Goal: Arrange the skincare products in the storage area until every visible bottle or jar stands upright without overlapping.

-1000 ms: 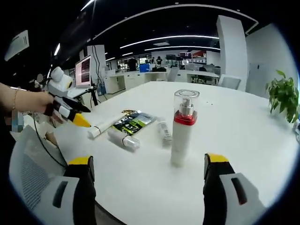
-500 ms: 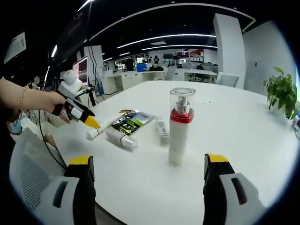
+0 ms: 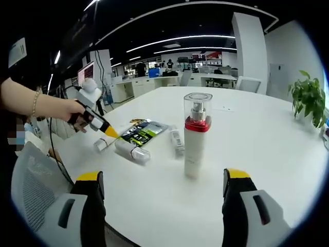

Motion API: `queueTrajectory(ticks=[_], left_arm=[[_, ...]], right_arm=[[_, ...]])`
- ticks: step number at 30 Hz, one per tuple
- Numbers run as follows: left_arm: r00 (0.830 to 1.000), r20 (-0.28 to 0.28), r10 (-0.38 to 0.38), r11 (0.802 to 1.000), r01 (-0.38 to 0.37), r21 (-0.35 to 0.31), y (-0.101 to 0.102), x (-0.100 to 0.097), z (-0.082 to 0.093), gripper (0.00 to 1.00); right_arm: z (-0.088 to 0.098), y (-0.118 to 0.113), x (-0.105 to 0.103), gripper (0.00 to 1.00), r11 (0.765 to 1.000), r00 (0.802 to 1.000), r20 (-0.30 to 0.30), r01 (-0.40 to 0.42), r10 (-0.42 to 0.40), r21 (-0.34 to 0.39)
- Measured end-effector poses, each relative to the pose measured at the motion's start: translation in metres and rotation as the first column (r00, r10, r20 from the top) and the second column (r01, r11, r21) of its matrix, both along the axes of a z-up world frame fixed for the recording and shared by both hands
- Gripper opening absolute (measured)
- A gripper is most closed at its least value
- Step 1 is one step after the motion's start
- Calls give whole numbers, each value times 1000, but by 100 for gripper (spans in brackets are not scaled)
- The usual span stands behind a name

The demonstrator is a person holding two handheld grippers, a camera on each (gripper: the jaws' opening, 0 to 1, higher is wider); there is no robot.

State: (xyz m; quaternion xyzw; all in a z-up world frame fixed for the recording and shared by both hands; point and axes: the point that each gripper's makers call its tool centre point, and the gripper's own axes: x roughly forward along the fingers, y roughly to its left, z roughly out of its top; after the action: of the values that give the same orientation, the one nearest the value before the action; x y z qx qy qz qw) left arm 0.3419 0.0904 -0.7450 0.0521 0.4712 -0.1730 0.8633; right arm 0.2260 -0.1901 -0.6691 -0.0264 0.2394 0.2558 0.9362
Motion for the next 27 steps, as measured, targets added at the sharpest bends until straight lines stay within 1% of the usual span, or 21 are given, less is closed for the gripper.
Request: queueTrajectory(ticks=[2,4,5,9,13,16,20,21,25,27], left_arm=[[1000,-20,4,1000,-4,14,4,8,-5,57],[999,-45,12,999,-10,33,11,10,-8,53],[999,-51,12,999,-10,40,11,9,-9,51],[998,-54,17,998,-14,57,12,12,-10,47],[998,-65,12,996,-6,89,13,15,-13,44],[997,-76,13,994,-5,105,12,16,-14,42],[996,-93,11,990,2,142,15,17,-19,39],[996,-93,12,991,1,136,14,18,-19,39],[995,-99,16,990,-1,144,15,19,-21,39],[994,-106,36,991,-22,130,15,18,-21,37]], right_arm=[[0,0,0,96,1000,1000,0,2,-2,2],[0,-1,0,95,1000,1000,-2,5,-5,2],[0,-1,0,95,1000,1000,-4,6,-6,3],[-1,-3,1,95,1000,1000,-6,14,-14,3],[-2,-4,2,94,1000,1000,-8,20,-20,3],[-3,-5,2,94,1000,1000,-9,23,-23,0],[-3,-7,3,94,1000,1000,-9,30,-30,0],[-3,-7,3,94,1000,999,-9,31,-31,0],[-3,-7,3,93,999,999,-10,32,-32,-4],[-3,-7,3,93,999,999,-10,32,-32,-5]])
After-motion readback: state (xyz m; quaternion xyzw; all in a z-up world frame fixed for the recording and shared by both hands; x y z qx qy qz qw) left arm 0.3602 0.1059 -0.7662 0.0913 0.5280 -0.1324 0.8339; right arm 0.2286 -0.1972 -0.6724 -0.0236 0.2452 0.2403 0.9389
